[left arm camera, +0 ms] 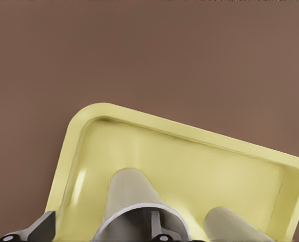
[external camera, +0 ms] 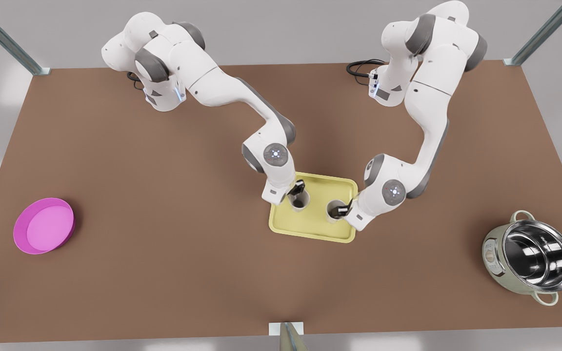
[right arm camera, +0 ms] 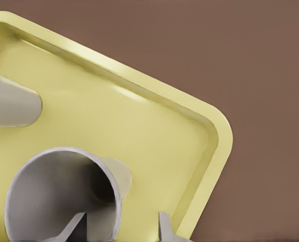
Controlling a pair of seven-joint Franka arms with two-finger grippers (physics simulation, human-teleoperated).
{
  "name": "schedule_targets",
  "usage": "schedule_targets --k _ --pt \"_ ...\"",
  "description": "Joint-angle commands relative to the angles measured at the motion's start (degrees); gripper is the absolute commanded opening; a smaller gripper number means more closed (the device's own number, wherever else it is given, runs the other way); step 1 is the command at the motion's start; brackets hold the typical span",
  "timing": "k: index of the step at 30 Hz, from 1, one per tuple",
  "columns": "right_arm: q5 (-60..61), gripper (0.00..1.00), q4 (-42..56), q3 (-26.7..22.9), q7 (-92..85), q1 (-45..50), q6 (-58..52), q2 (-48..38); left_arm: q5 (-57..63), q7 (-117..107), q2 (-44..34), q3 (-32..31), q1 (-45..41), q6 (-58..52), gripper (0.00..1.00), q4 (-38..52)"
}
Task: Use both arms to respectively pick up the white IKEA cups from the middle-left and middle-right positions, then place the white IKEA cups onto the middle-middle tray, ensuring that the cups remain upright and do not tip over
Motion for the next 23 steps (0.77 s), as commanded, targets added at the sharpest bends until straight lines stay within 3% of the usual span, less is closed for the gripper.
schedule_targets --k 1,4,6,8,10,12,13,15,16,18,22,23 --pt "2.5 1.0 0.1 0.0 16.4 0.0 0.6 -0.1 1.5 -7.7 -0.5 0.0 0.0 -2.4 1.0 0.0" --pt "2.5 1.0 0.2 0.0 16.3 -0.1 0.6 -0.1 1.5 -7.6 -1.7 0.0 0.1 -4.1 1.0 0.2" --pt "2.4 1.0 0.2 -0.2 16.0 -0.6 0.5 -0.9 1.7 -7.6 -8.4 0.2 1.3 -17.5 1.0 1.9" --pt "2.6 1.0 -1.9 -0.4 16.0 -2.0 -2.7 -9.1 6.5 -7.1 -8.9 0.5 3.5 -46.6 1.0 19.9" --pt "2.6 1.0 -0.8 -0.4 3.1 -10.2 -22.7 -12.3 12.2 -0.4 -9.3 0.7 6.4 -56.8 1.0 28.9" --pt "2.2 1.0 -0.5 -0.9 -9.8 -18.0 -39.5 -12.2 13.8 23.2 -11.3 2.8 8.4 -58.9 1.0 31.1" --pt "-0.6 1.0 -0.8 -1.1 -15.1 -22.8 -41.3 -11.6 13.4 28.5 -14.8 10.1 1.6 -58.5 1.0 27.5" --pt "-12.5 1.0 0.8 -1.1 -27.0 -29.1 -41.1 -11.0 11.1 28.5 -16.4 10.8 0.8 -56.6 1.0 27.3" --pt "-10.0 1.0 8.5 -0.7 -27.4 -32.9 -40.2 -11.2 11.2 28.5 -16.2 10.8 0.9 -55.9 1.0 27.3" --pt "-9.9 1.0 7.2 -2.2 -32.7 -35.4 -40.2 -17.9 10.8 28.6 -16.2 10.8 0.8 -56.0 1.0 27.3" --pt "-6.0 1.0 -7.9 -2.3 -32.4 -38.6 -42.5 -38.2 9.1 28.7 -16.3 11.1 0.9 -57.7 1.0 27.3" --pt "-6.0 1.0 -7.9 -2.3 -32.4 -38.7 -43.9 -38.6 9.1 28.7 -16.3 11.2 0.9 -57.5 1.0 27.3"
